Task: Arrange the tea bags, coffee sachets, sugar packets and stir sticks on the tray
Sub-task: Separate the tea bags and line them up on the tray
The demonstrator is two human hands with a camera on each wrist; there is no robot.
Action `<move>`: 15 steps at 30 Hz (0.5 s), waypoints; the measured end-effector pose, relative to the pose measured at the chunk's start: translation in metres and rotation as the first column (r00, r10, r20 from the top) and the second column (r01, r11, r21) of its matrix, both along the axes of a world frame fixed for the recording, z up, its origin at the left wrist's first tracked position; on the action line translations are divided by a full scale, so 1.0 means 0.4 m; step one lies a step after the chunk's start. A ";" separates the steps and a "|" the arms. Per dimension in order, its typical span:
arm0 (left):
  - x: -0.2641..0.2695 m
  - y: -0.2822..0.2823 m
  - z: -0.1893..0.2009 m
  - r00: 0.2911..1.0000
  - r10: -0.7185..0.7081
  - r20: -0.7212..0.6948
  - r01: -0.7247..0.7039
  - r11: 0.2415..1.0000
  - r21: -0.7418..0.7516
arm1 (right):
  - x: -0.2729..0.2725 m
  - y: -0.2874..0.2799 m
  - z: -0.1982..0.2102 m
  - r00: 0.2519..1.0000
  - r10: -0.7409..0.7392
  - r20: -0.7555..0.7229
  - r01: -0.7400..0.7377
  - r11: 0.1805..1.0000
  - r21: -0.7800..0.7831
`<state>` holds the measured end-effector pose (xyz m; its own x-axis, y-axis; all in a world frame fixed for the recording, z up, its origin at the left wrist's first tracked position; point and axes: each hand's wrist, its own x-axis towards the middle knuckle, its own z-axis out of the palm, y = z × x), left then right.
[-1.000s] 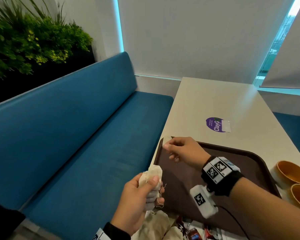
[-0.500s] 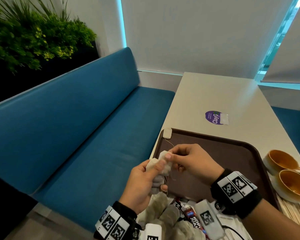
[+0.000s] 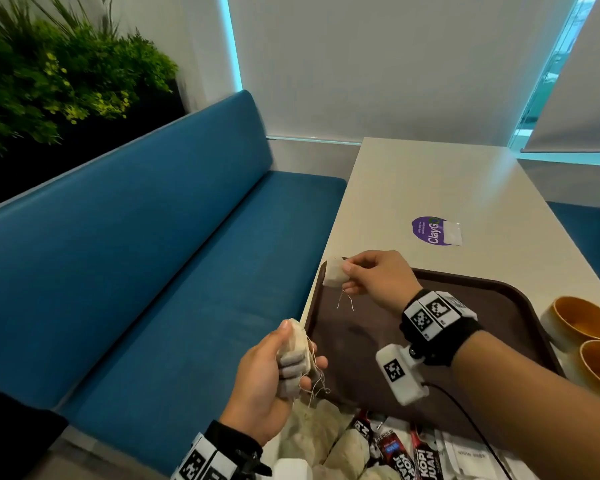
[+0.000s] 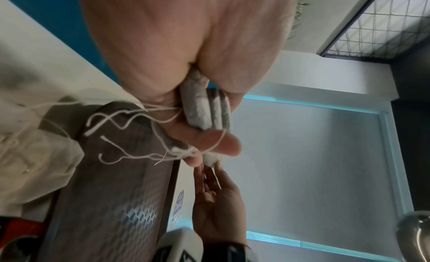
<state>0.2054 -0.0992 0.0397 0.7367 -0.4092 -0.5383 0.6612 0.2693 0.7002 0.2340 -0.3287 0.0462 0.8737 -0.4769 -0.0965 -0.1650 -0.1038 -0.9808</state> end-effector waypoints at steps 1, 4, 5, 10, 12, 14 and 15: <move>0.005 0.001 -0.006 1.000 0.006 -0.016 -0.007 1.000 -0.004 | 0.023 -0.014 -0.012 0.999 -0.038 -0.018 0.038 0.999 -0.027; 0.017 0.003 -0.024 0.999 -0.004 -0.037 0.004 1.000 0.007 | 0.085 -0.055 -0.062 0.989 -0.112 -0.093 0.100 0.986 -0.133; 0.020 0.005 -0.031 0.999 -0.005 -0.042 0.005 1.000 0.008 | 0.098 -0.063 -0.076 0.985 -0.113 -0.132 0.088 0.980 -0.181; 0.036 0.013 -0.055 0.999 -0.017 -0.051 0.015 0.999 -0.038 | 0.118 -0.061 -0.089 0.908 0.144 -0.394 -0.224 0.961 -0.165; 0.044 0.018 -0.057 0.997 -0.039 -0.062 0.035 0.998 -0.060 | 0.129 -0.060 -0.097 0.881 0.188 -0.435 -0.280 0.947 -0.158; 0.048 0.021 -0.059 0.997 -0.046 -0.062 0.042 0.997 -0.067 | 0.148 -0.066 -0.121 0.904 0.111 -0.412 -0.210 0.956 -0.203; 0.049 0.021 -0.061 0.998 -0.045 -0.049 0.042 0.997 -0.063 | 0.157 -0.071 -0.136 0.921 0.054 -0.386 -0.147 0.965 -0.216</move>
